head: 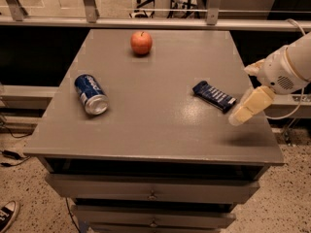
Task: Pick rxbar blueberry
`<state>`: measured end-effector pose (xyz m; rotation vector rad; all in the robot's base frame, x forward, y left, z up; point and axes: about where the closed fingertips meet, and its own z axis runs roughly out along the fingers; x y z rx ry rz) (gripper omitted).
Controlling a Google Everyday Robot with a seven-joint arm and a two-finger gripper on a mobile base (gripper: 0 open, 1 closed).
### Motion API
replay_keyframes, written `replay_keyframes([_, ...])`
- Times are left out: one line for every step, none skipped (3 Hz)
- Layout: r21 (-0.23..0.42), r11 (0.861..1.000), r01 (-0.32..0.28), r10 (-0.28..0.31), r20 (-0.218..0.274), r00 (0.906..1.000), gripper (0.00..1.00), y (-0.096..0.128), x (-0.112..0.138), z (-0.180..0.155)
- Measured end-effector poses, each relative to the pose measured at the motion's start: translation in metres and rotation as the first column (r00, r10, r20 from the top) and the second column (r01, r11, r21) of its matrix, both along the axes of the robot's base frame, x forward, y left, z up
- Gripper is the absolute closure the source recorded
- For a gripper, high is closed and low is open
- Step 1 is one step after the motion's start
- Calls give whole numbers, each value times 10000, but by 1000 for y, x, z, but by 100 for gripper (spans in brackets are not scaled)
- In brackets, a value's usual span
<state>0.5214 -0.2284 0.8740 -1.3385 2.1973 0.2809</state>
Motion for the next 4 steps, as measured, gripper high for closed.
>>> replay_keyframes([553,9984,-93,88,104,9999,0,9,13,-11])
replay_keyframes([936,9955,-112,99,141,9999,0,13,21,-20])
replay_keyframes([1169,9929,-205,179,238,9996,15,18,24,-26])
replay_keyframes([1331,9909,-196,173,186,9997,38,23,26,-32])
